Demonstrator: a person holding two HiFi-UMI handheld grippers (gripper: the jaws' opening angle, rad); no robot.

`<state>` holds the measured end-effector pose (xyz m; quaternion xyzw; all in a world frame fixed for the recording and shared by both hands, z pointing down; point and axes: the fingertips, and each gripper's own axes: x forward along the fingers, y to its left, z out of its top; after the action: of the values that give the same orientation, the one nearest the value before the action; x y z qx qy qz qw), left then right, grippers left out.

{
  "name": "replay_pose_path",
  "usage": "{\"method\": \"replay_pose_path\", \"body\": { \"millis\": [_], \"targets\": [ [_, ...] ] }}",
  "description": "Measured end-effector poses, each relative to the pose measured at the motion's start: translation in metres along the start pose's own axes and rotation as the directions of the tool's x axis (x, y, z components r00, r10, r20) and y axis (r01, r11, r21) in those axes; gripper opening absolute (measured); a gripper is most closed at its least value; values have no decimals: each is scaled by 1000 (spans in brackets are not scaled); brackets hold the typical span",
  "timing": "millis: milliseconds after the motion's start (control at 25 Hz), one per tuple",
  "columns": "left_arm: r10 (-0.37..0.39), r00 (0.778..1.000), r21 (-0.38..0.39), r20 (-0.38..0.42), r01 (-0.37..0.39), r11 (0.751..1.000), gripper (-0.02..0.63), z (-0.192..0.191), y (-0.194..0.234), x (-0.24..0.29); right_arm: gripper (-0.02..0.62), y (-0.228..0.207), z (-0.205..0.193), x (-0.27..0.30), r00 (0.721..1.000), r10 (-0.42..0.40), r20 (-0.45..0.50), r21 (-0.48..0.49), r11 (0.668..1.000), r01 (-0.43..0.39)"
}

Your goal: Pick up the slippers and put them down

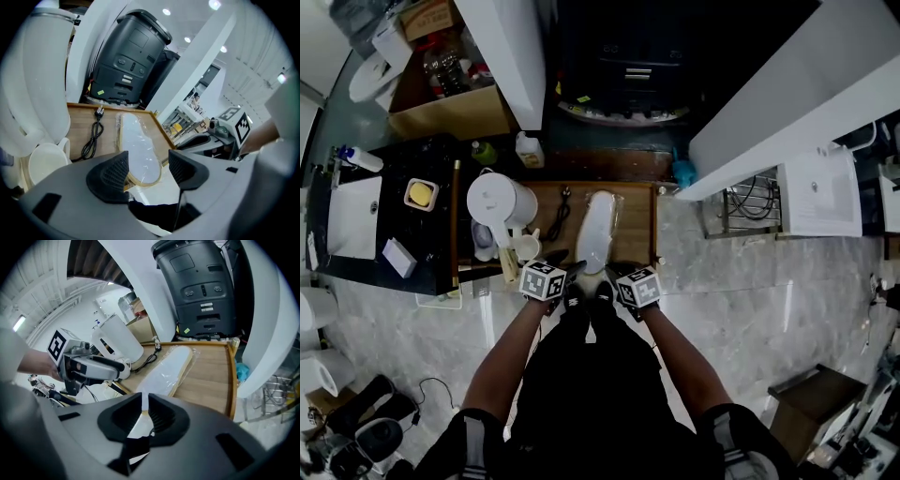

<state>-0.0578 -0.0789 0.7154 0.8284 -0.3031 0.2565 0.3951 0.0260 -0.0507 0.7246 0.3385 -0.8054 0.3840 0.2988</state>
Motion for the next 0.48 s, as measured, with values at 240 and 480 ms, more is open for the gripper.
{"method": "replay_pose_path", "body": {
  "millis": [240, 480],
  "targets": [
    [-15, 990, -22, 137, 18, 1000, 221, 25, -14, -30, 9, 12, 13, -23, 998, 2, 68, -49, 999, 2],
    [-13, 977, 3, 211, 13, 1000, 100, 34, -21, -55, 9, 31, 19, -42, 992, 28, 125, -73, 997, -19]
  ]
}}
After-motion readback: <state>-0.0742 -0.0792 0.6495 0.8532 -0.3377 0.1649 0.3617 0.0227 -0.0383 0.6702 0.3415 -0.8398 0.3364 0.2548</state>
